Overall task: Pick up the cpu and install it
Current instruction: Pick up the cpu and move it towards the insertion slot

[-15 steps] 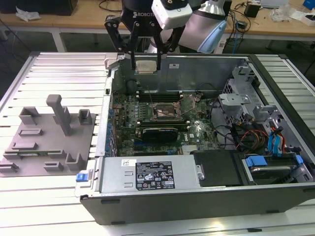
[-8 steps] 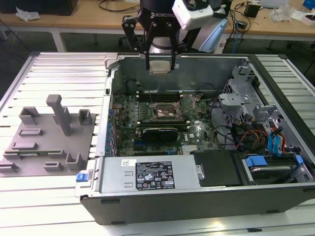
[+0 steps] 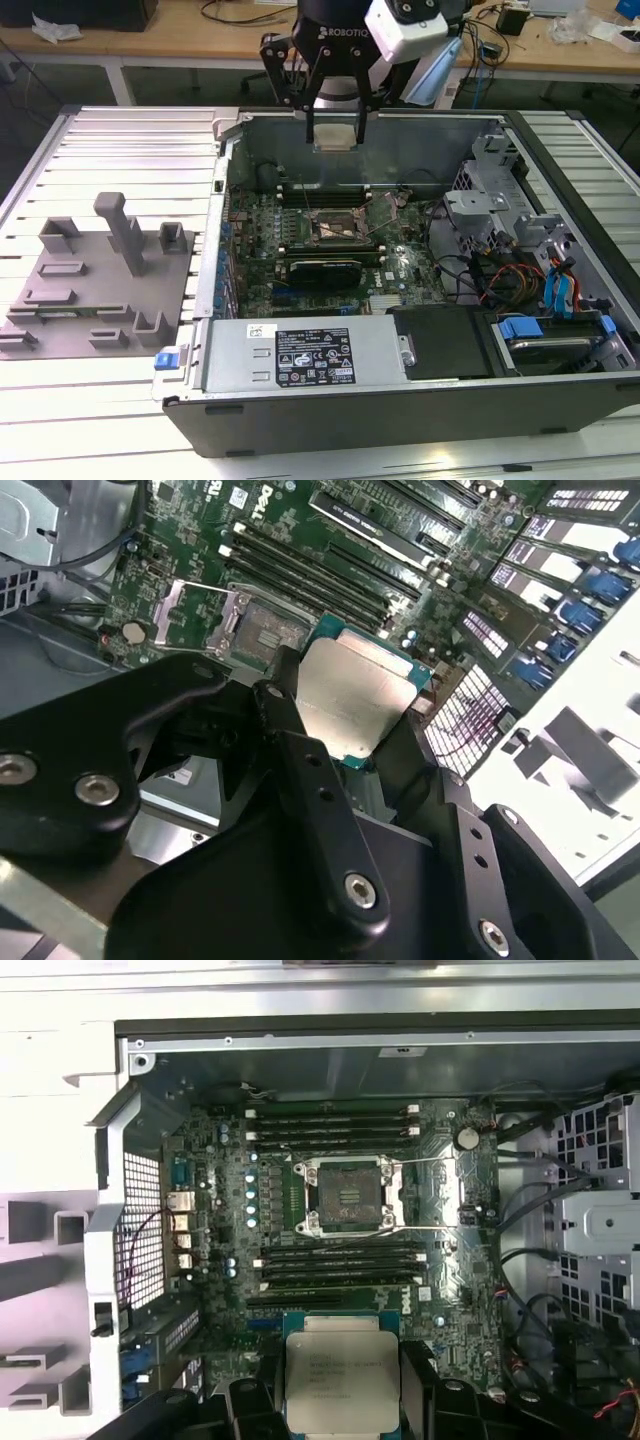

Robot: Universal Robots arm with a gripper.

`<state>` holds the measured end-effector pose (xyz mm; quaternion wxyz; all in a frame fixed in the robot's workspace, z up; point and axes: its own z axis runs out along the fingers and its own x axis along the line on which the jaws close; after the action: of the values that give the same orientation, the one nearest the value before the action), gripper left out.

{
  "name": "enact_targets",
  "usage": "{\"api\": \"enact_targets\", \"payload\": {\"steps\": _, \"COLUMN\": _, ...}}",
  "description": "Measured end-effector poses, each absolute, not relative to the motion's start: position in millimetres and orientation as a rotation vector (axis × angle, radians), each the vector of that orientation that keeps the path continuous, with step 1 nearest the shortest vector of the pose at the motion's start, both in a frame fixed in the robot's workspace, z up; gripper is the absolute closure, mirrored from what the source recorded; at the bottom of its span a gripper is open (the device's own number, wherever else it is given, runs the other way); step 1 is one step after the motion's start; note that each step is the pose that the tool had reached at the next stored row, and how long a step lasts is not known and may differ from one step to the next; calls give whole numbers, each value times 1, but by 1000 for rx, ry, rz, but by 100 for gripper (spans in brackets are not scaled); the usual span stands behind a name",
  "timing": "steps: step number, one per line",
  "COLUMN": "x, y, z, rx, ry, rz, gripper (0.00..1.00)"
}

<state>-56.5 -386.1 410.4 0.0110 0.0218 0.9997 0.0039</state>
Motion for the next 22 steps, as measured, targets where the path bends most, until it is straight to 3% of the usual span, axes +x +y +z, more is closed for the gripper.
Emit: {"api": "enact_targets", "payload": {"steps": 22, "x": -51, "y": -386, "z": 378, "rx": 69, "ry": 3146, "rz": 11, "gripper": 45}}
